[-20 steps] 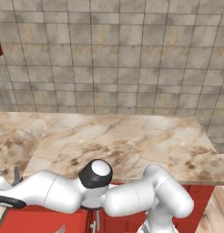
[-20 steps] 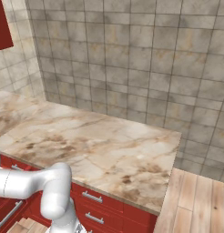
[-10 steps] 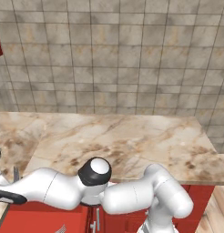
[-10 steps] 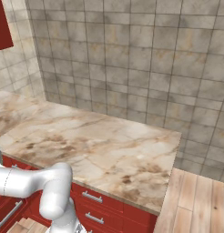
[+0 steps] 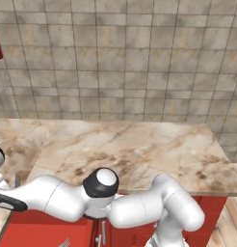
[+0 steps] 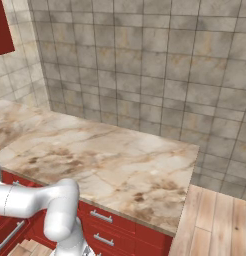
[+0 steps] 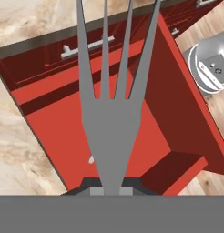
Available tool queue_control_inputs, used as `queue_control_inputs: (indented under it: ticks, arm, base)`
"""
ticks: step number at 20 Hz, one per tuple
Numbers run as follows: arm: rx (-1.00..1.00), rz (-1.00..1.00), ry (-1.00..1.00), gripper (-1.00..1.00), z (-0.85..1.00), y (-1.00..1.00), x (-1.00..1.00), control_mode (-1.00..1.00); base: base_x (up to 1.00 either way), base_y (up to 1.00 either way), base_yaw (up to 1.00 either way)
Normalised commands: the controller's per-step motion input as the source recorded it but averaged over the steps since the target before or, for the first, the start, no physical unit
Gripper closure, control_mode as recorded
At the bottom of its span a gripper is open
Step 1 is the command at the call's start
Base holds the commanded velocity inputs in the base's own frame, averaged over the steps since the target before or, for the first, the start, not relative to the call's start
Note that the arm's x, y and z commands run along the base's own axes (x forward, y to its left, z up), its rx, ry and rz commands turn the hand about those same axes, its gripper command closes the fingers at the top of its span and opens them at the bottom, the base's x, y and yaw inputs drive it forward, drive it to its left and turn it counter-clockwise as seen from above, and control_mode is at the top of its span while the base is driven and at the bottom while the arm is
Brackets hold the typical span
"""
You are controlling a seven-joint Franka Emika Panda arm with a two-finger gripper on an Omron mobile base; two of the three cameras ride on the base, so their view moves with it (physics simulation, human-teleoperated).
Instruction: Organize the utensils by type. Pick up the wooden spoons from the counter and place them in the open cabinet. Then pick up the metallic utensils from the counter and place them in the open drawer.
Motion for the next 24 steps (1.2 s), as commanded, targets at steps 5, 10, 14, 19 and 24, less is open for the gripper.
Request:
queue_control_inputs:
  ticks: [5, 10, 14, 19, 24]
  arm:
    - [0.23, 0.0, 0.0, 1.0, -0.14, -0.32, -0.01, -1.0]
    - [0.17, 0.0, -0.02, 1.0, -0.3, -0.43, -0.06, -1.0]
    - [0.09, 0.0, -0.12, 1.0, -0.38, -0.35, -0.04, -1.0]
    - [0.05, 0.0, -0.14, 1.0, -0.43, -0.2, -0.01, -1.0]
    - [0.06, 0.08, -0.02, 1.0, -0.4, -0.13, 0.05, -1.0]
  base:
    - [0.0, 0.0, 0.0]
    - [0.0, 0.0, 0.0]
    - [0.0, 0.0, 0.0]
    - [0.0, 0.0, 0.0]
    - [0.0, 0.0, 0.0]
